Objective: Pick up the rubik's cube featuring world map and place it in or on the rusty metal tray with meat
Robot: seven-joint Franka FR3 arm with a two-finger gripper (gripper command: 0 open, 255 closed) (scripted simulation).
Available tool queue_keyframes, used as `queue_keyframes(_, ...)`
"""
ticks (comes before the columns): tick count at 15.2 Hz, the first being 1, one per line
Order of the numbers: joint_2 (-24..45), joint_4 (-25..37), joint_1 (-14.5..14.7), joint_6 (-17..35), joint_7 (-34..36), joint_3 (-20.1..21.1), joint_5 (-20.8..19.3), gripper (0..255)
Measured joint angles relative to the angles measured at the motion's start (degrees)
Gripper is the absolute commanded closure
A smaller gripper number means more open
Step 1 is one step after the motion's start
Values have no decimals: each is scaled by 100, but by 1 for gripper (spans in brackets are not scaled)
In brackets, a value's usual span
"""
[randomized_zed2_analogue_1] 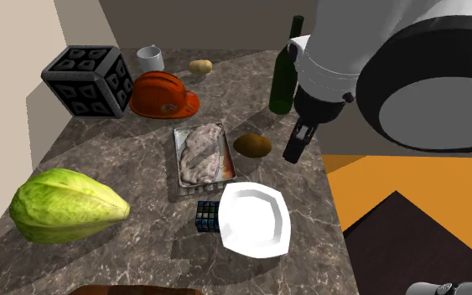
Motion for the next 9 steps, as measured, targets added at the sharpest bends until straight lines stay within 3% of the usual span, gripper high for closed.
queue_keyframes(9, 1510, 597, 338, 703, 236, 507, -99, 0)
